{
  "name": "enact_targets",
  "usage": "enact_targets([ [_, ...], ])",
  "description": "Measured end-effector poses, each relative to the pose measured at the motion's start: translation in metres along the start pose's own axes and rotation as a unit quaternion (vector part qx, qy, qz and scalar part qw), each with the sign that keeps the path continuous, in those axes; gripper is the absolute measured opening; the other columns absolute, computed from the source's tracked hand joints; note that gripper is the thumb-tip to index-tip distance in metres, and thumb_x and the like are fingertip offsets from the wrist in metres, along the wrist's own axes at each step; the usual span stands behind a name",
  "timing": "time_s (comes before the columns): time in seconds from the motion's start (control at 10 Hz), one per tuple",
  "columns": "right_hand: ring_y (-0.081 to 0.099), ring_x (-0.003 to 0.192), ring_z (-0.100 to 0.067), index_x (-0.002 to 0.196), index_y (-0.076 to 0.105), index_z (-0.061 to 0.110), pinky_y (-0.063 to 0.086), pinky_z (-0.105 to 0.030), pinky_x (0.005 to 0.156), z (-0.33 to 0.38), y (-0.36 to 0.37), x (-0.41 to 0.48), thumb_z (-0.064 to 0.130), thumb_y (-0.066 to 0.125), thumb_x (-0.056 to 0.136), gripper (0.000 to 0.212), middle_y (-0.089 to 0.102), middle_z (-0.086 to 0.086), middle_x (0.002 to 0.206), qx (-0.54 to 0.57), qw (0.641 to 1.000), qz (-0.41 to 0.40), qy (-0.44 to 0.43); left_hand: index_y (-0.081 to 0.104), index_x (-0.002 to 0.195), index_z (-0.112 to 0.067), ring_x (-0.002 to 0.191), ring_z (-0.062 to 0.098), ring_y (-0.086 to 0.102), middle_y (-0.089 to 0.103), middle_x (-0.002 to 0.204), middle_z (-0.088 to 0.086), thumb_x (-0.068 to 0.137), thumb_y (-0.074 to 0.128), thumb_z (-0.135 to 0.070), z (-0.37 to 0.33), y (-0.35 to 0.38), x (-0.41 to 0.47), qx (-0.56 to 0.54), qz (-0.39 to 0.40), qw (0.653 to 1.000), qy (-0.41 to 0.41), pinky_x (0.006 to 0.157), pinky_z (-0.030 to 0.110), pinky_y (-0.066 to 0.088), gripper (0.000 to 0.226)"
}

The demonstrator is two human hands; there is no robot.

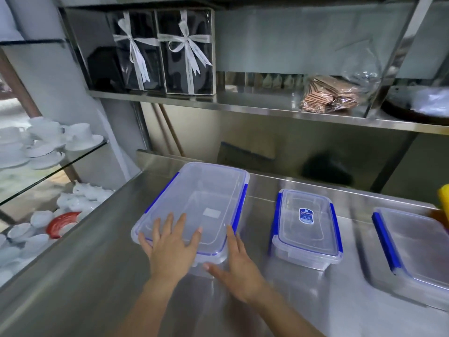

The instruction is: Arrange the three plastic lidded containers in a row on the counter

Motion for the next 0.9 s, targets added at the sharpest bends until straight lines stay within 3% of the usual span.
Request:
enact_targets([
  [0.5, 0.029, 0.137, -0.018, 0.140, -0.021, 0.030, 0.040, -0.035, 0.101, 0.023, 0.012, 0.011, 0.053, 0.055, 0.083, 0.097, -0.005, 0.005, 0.157, -0.096, 0.995, 0.010, 0.034, 0.029, 0.140, -0.036, 0.143, 0.022, 0.014, 0.028, 0.154, -0.004, 0.087, 0.028, -0.060, 0.016, 0.002, 0.013, 0.046, -0.016, 0.998, 0.037, 0.111, 0.059, -0.007, 0.059],
  [0.6, 0.032, 0.136, -0.020, 0.140, -0.019, 0.031, 0.041, -0.036, 0.099, 0.028, 0.009, 0.008, 0.056, 0.055, 0.082, 0.097, 0.006, 0.004, 0.156, -0.134, 0.989, 0.013, 0.060, 0.023, 0.142, -0.037, 0.144, 0.022, 0.009, 0.022, 0.155, -0.005, 0.087, 0.024, -0.061, 0.017, 0.002, 0.015, 0.047, 0.020, 0.998, 0.032, 0.111, 0.061, -0.007, 0.059],
  [0.8, 0.037, 0.132, -0.027, 0.144, 0.006, 0.029, 0.037, -0.039, 0.102, 0.044, -0.019, -0.004, 0.054, 0.056, 0.081, 0.085, 0.031, -0.007, 0.149, -0.197, 0.974, 0.060, 0.098, 0.013, 0.144, -0.036, 0.144, 0.022, 0.004, 0.013, 0.157, -0.003, 0.085, 0.021, -0.068, 0.016, -0.012, 0.016, 0.023, 0.128, 0.991, 0.025, 0.113, 0.056, -0.005, 0.068],
  [0.9, 0.050, 0.118, -0.026, 0.132, 0.035, 0.031, 0.043, -0.036, 0.094, 0.063, -0.051, -0.020, 0.052, 0.058, 0.079, 0.061, 0.049, -0.005, 0.137, -0.219, 0.972, 0.048, 0.065, 0.018, 0.144, -0.029, 0.143, 0.022, 0.010, 0.020, 0.156, 0.001, 0.086, 0.026, -0.065, 0.001, -0.036, 0.013, -0.012, 0.092, 0.993, 0.073, 0.115, 0.051, 0.002, 0.068],
])
Point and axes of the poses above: each hand's wrist, its own x-axis towards the middle knuckle, its own y-axis out of the palm, z = x × y, the point moved 4 cm from there along x, towards the middle knuckle
